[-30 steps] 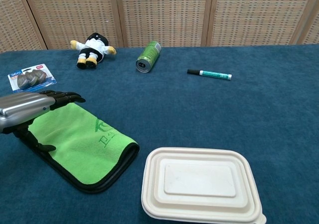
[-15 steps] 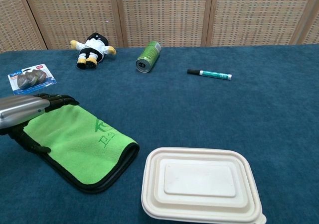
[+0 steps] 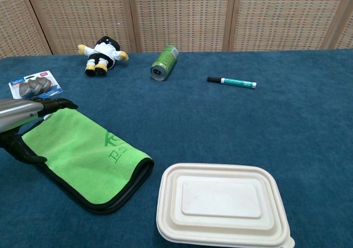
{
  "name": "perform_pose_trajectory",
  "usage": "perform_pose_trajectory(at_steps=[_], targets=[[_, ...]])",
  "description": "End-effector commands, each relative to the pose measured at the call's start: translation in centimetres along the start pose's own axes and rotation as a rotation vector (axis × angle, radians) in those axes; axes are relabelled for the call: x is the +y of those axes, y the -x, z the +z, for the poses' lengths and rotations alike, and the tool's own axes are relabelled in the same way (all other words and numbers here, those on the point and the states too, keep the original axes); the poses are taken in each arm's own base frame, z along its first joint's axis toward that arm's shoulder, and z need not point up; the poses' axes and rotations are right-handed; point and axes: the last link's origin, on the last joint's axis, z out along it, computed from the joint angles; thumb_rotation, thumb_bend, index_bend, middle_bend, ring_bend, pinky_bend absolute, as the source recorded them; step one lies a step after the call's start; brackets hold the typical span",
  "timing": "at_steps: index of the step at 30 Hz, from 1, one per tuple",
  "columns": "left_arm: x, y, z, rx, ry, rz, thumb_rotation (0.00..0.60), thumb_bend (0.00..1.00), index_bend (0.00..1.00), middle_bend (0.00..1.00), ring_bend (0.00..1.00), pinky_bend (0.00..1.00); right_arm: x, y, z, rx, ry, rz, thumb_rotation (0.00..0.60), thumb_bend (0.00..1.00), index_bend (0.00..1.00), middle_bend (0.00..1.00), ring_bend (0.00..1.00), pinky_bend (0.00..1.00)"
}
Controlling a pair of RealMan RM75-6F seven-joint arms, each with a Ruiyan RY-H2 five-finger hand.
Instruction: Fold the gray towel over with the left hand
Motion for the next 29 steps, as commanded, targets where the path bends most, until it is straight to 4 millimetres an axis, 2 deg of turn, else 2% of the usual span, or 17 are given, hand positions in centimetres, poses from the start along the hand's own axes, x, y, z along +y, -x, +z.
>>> perform_pose_trajectory(at_steps=[1, 6, 12, 23, 29], targets=[[-0.5, -0.7, -0.6, 0.024, -0.015, -0.023, 0.6, 0.24, 0.0, 0.0, 0.0, 0.0, 0.0, -0.1, 0.0, 0.003, -0.003, 0.002, 0.6, 0.0, 0.0, 0.0, 0.0, 0.0], [-1.5, -2.0, -1.9, 0.09, -0.051, -0.058, 0.6, 0.24, 0.0, 0.0, 0.0, 0.0, -0.1, -0.2, -0.2, 0.007, -0.009, 0.007, 0.6, 0.0, 0.0, 0.0, 0.0, 0.0], [-3.0, -3.9, -5.1, 0.192, -0.135, -0.08, 0.6, 0.24, 0.0, 0.0, 0.0, 0.0, -0.4, -0.3, -0.4, 0.009, -0.025, 0.013, 0.6, 0.0, 0.0, 0.0, 0.0, 0.0], [-4.6, -4.3, -12.4, 0.236, -0.328, -0.05, 0.6, 0.23, 0.0, 0.0, 0.0, 0.0, -0.9, -0.1, -0.8, 0.018, -0.058, -0.016, 0.6, 0.0, 0.0, 0.0, 0.0, 0.0], [-4.4, -4.9, -14.6, 0.262, -0.311, -0.04, 0.6, 0.23, 0.0, 0.0, 0.0, 0.0, -1.0, 0.1, -1.1, 0.032, -0.047, -0.029, 0.6, 0.0, 0.0, 0.0, 0.0, 0.0]])
